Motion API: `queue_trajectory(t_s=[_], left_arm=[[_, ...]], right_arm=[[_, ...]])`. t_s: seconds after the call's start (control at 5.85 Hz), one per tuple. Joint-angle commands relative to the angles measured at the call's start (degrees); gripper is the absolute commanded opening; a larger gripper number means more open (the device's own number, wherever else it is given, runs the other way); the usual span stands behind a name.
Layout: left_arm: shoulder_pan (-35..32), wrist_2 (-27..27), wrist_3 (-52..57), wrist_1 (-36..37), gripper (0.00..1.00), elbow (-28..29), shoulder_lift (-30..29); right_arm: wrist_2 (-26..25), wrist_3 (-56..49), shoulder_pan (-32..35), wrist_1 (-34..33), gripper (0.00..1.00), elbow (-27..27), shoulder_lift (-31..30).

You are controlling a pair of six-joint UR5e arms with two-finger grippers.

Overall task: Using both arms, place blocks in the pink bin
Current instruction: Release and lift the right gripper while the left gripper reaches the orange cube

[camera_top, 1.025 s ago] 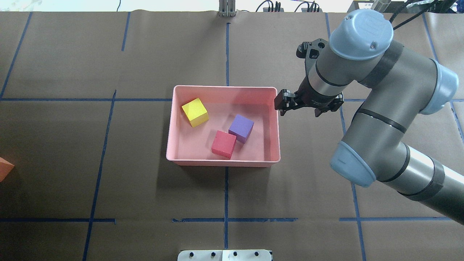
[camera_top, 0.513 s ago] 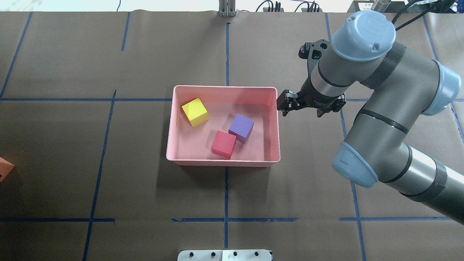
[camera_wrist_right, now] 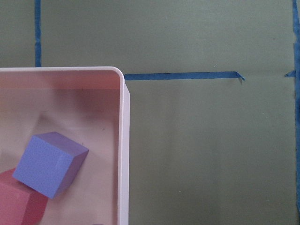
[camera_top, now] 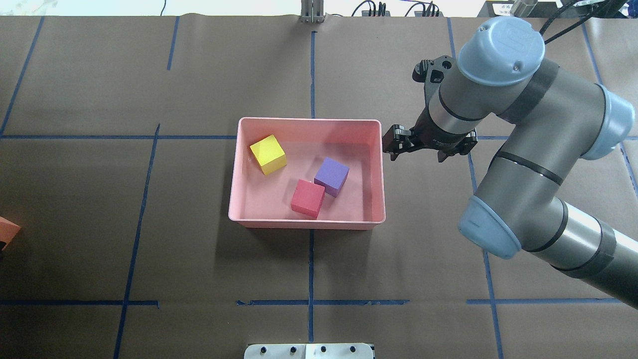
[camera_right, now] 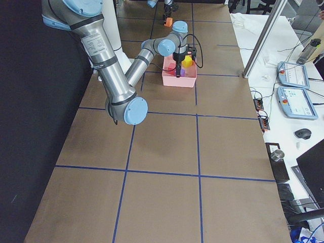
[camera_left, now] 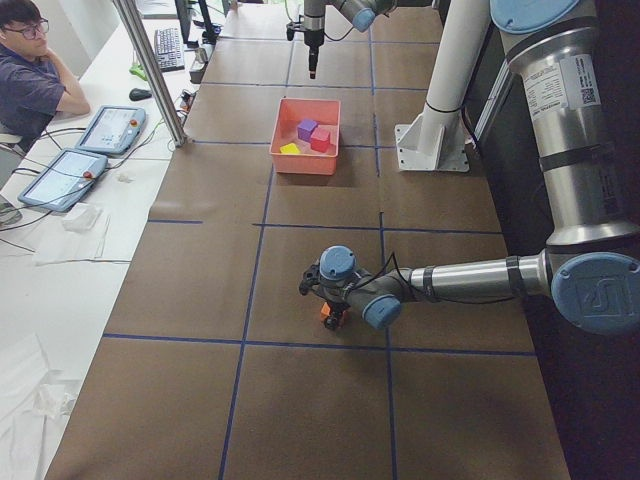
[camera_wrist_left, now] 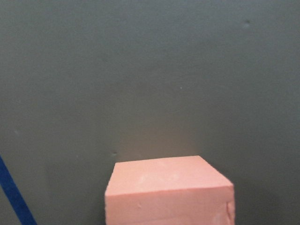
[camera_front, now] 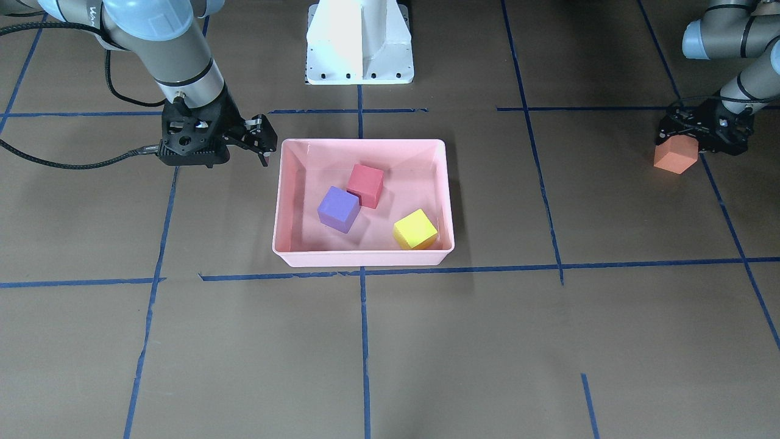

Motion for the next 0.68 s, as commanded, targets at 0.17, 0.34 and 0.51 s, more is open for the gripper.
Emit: queue_trajectory(t_s=[0.17,0.34,0.51], left_arm=[[-0.9,-0.2,-0.1,0.4,0.31,-2.7,-3.7],[-1.0,-0.1,-3.5,2.1,0.31,-4.6,-5.7],[-1.0,-0.1,-12.3,5.3,0.31,-7.6,-9.1]], right_arm=[[0.7,-1.4,1.0,0.0,1.00,0.2,0.1],[0.8,-3.7,1.9,0.0,1.00,0.1,-0.1],[0.9,-8.2,3.3,0.3,1.00,0.1,-1.9]])
